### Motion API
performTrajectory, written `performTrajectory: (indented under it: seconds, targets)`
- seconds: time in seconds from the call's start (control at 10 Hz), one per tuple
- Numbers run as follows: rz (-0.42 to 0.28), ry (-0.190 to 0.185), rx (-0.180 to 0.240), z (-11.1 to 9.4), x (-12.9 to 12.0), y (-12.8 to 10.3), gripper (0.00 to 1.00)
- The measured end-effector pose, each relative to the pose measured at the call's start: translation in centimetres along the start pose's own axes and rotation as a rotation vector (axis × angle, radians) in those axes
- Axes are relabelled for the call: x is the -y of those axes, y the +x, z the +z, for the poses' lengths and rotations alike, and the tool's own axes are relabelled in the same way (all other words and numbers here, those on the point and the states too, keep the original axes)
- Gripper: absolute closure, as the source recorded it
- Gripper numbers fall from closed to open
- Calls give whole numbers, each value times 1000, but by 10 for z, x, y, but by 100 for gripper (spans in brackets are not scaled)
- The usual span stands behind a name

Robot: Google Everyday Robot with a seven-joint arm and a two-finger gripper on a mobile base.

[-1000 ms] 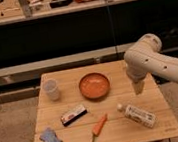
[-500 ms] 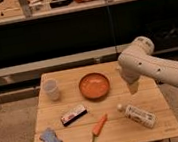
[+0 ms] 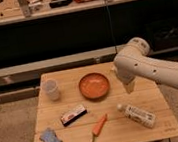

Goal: Pick up the ceramic bowl

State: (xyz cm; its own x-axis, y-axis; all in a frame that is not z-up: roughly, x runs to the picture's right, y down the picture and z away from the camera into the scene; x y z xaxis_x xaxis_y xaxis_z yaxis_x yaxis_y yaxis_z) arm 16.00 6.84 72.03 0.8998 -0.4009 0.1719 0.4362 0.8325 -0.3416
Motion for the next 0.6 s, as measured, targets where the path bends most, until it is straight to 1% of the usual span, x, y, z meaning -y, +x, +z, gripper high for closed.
performTrajectory:
  seconds: [0.3,0.6]
  targets:
    - [-75,17,18,4,8,-10,20]
    - [-130,27,32,9,12,-17,20]
